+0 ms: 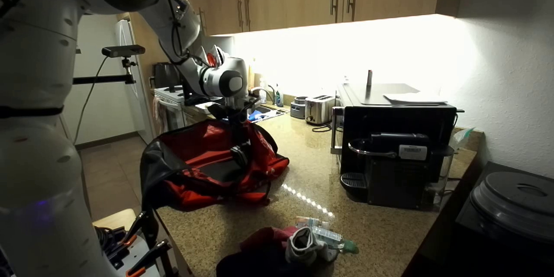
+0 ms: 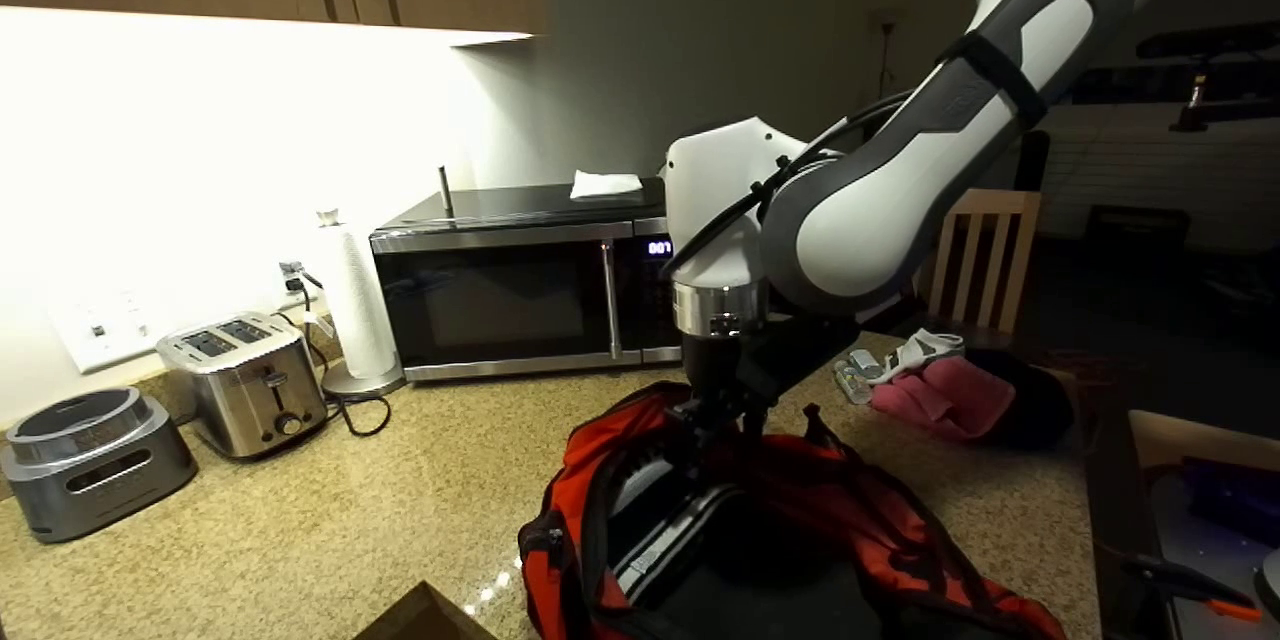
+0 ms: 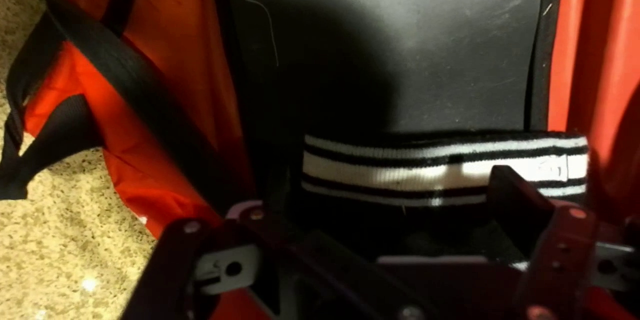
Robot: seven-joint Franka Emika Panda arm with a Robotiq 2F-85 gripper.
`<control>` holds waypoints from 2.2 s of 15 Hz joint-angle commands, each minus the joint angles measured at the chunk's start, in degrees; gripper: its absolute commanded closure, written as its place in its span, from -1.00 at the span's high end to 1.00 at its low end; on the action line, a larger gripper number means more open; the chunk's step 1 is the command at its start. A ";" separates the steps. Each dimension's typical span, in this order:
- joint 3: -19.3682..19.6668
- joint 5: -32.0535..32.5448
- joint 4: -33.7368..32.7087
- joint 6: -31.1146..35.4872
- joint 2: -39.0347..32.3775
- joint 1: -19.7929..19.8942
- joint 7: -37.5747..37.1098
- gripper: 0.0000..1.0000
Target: Take the white and black head sock out of the red bag and place it on the right side of the counter
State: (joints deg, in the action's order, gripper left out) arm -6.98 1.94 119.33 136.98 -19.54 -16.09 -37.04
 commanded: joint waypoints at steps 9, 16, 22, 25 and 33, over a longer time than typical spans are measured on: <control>1.60 -1.00 -1.93 7.47 -7.13 -1.20 -0.62 1.00; 4.37 0.85 -3.86 10.41 -6.59 -3.57 -1.23 0.47; 4.01 -0.18 -4.92 9.75 -6.41 -3.17 0.40 -0.01; 3.92 -0.02 -5.03 9.15 -6.34 -3.11 0.93 0.54; 3.93 0.48 -5.62 5.93 -8.30 -2.86 2.70 1.00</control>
State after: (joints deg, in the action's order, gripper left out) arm -3.17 1.95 113.81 144.29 -26.82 -19.05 -36.27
